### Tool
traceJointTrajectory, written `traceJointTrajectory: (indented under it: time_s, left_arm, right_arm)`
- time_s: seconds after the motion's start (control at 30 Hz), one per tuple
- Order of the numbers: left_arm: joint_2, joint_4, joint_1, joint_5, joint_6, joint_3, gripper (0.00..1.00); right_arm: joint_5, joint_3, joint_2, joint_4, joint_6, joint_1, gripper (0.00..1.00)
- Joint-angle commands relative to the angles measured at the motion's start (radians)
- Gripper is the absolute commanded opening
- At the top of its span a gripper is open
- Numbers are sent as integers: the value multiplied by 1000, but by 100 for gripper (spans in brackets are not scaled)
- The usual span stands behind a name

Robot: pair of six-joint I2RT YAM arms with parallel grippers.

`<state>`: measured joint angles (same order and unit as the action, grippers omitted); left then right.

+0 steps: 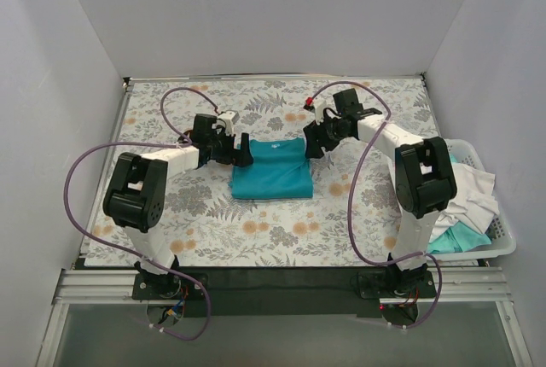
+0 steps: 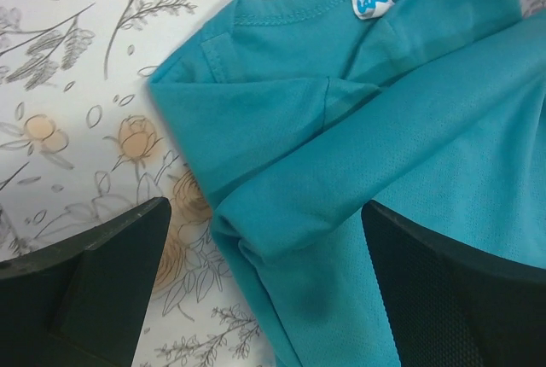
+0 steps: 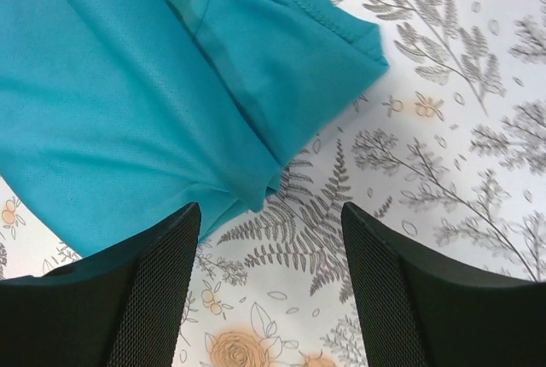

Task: Fold and stack the t-shirts
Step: Fold the tshirt

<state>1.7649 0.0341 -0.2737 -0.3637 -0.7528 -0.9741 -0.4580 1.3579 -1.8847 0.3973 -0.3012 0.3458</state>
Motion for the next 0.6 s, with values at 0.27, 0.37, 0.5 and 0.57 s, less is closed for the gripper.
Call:
traceJointTrajectory:
  time_s: [0.27, 0.37, 0.5, 0.57]
  left_arm:
    - [57, -57, 1, -176, 115, -69, 74]
    - [68, -56, 1, -193, 118, -66, 67]
    - [74, -54, 2, -202, 122, -61, 56]
    - [80, -48, 2, -204, 122, -61, 49]
  right_arm:
    - [-261, 95, -117, -32, -128, 4, 58]
    - [-286, 119, -149, -32, -136, 4, 57]
    - [-314, 150, -194, -29, -139, 4, 51]
    - [-327, 158, -206, -25, -142, 4, 49]
